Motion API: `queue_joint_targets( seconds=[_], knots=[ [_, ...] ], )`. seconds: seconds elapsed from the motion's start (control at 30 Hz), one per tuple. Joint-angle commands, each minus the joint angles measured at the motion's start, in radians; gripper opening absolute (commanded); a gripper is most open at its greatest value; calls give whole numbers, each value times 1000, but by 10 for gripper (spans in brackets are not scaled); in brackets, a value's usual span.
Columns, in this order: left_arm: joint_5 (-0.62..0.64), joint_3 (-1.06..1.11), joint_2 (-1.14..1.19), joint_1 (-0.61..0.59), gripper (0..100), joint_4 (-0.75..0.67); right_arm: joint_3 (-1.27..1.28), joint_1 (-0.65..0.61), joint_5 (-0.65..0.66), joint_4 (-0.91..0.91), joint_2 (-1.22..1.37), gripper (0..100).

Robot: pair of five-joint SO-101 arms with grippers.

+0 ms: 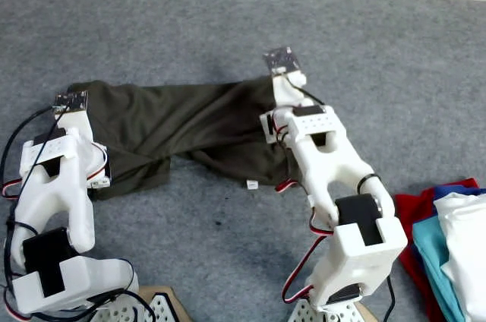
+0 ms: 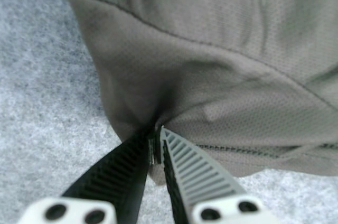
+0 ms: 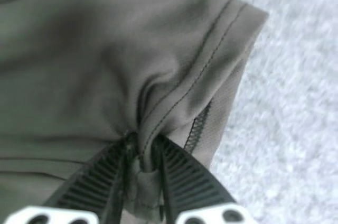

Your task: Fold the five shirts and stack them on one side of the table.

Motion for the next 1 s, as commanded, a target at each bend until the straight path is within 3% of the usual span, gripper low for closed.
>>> queue_joint_targets(
  seconds=[0.0, 0.1, 0.3, 0.97],
  knots=[
    [-9, 4, -28, 13, 8, -9, -53, 30, 11, 7, -73, 79],
    [-9, 4, -28, 13, 8, -9, -51, 27, 12, 8, -70, 132],
    [-9, 4, -28, 13, 8, -9, -56, 30, 12, 8, -70, 2],
    [-9, 4, -28, 13, 8, -9, -229, 120, 11, 71, -73, 12]
  ],
)
